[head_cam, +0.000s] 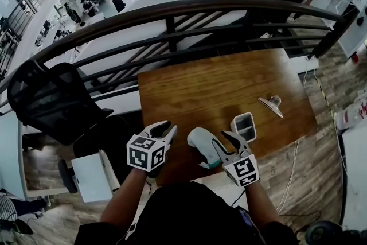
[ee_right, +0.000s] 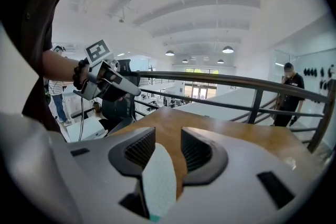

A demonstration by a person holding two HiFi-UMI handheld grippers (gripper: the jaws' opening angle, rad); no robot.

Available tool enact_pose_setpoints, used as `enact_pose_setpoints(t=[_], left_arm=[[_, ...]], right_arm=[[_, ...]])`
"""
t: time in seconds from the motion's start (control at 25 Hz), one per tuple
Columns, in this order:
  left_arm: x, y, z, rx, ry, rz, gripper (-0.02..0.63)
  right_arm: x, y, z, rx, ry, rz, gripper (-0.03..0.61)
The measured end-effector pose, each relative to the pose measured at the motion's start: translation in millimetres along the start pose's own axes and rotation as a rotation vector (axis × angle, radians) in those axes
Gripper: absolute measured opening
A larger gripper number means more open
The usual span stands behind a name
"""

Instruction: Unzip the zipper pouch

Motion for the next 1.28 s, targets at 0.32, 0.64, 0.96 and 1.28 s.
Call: enact_pose_setpoints(t=[0.32,0.64,0.96,1.28], left_arm=[[-7.5,-13.6,4.5,-0.055,0.035,0.009,0.089],[-29.6,-32.6,14.4,-0.120,0.077,0.049,0.089],[-69.1,-32.3,22.2,-0.070,0.103,0.225,0.058],[-112.3,-12.5,15.4,0.016,0.051,0.397,0.020]], right_arm=[[-14.2,-15.6,-0.3,0.015,0.016,0.003,0.133],[-37.4,-23.7,6.9,0.034,0.001,0.033,0.118],[-59.5,-20.3,0.2,0.043,-0.011,0.104,0.103],[-77.2,1.5,-28.5,0.027,-0.117,0.138,0.056]])
Point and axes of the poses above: the fingertips, and each gripper's own axes: x forward along the fingers, z to its right, y out of its top, the point moved 1 cm from there along -x, backward along the fingers, and after that the axes turned 2 degrees about y, right-handed, at the moved point
